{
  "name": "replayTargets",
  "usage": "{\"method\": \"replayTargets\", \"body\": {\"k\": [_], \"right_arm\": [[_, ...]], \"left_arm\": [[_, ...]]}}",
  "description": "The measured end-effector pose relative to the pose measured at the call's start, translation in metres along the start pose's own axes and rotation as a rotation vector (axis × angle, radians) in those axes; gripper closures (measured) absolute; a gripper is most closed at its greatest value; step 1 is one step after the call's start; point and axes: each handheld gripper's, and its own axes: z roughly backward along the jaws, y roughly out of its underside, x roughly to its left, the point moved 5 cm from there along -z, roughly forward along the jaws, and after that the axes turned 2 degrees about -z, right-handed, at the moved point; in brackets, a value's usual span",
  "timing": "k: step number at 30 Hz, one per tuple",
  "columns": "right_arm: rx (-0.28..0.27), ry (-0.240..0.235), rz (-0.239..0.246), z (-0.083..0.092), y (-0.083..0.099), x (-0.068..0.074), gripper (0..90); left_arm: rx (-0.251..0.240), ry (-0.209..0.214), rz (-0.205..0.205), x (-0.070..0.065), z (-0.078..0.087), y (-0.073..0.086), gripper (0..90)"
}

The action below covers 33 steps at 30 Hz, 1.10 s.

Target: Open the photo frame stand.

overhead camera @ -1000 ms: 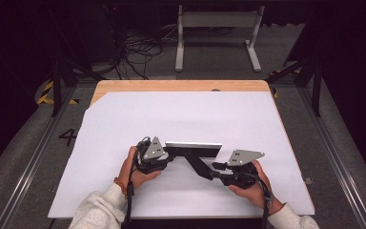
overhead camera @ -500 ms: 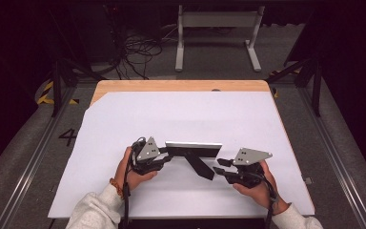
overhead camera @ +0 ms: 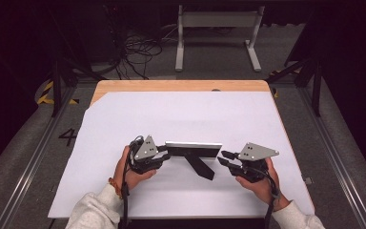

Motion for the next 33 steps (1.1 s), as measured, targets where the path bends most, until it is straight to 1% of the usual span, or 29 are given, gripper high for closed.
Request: {"method": "replayTargets", "body": {"k": [1, 2, 3, 5, 6, 7, 8, 9, 11, 15, 16, 22, 26, 28, 29, 33], "right_arm": [[-0.013, -0.012, -0.002, -0.001, -0.001, 0.000, 70.1], [-0.020, -0.013, -0.002, -0.001, -0.002, 0.001, 70.1], [-0.018, 0.001, 0.007, -0.002, -0.003, 0.001, 69.9], [-0.020, -0.004, 0.009, -0.004, -0.005, 0.001, 69.3], [-0.016, 0.008, 0.016, -0.006, -0.005, 0.001, 70.7], [-0.015, 0.008, 0.016, -0.007, -0.005, 0.001, 71.2], [-0.013, 0.016, 0.015, -0.008, -0.005, 0.000, 73.7], [-0.013, 0.016, 0.015, -0.008, -0.005, 0.000, 73.7], [-0.020, 0.020, 0.022, -0.007, -0.006, 0.000, 77.0], [-0.023, 0.029, 0.021, -0.007, -0.006, -0.001, 82.2], [-0.021, 0.029, 0.020, -0.007, -0.006, -0.002, 82.3], [-0.018, 0.035, 0.025, -0.009, -0.007, -0.002, 82.3], [-0.017, 0.035, 0.017, -0.011, -0.008, -0.005, 82.2], [-0.017, 0.033, 0.013, -0.012, -0.008, -0.006, 82.1], [-0.017, 0.033, 0.013, -0.012, -0.008, -0.006, 82.1], [-0.017, 0.021, -0.012, -0.015, -0.008, -0.010, 81.5]], "left_arm": [[-0.001, 0.002, 0.001, 0.000, 0.000, 0.000, 69.3], [-0.001, 0.007, -0.002, 0.000, -0.001, 0.000, 70.3], [0.000, 0.009, -0.007, -0.001, -0.001, -0.001, 70.9], [-0.001, 0.010, -0.004, -0.001, -0.002, -0.001, 72.6], [0.001, 0.010, -0.001, -0.001, -0.002, -0.001, 74.5], [0.002, 0.009, 0.002, -0.001, -0.002, -0.001, 74.8], [0.003, 0.010, 0.001, -0.001, -0.002, -0.001, 74.9], [0.003, 0.010, 0.001, -0.001, -0.002, -0.001, 74.9], [0.004, 0.009, 0.000, -0.001, -0.002, -0.001, 74.9], [0.008, 0.008, -0.004, -0.002, -0.002, -0.001, 75.1], [0.011, 0.008, -0.009, -0.001, -0.002, -0.001, 75.2], [0.012, 0.012, -0.010, -0.002, -0.001, -0.001, 75.7], [0.011, 0.019, -0.003, -0.002, 0.000, 0.000, 76.2], [0.006, 0.024, 0.010, -0.002, 0.001, 0.000, 76.3], [0.006, 0.024, 0.010, -0.002, 0.001, 0.000, 76.4], [0.008, 0.024, 0.012, -0.004, 0.002, 0.001, 76.9]]}}
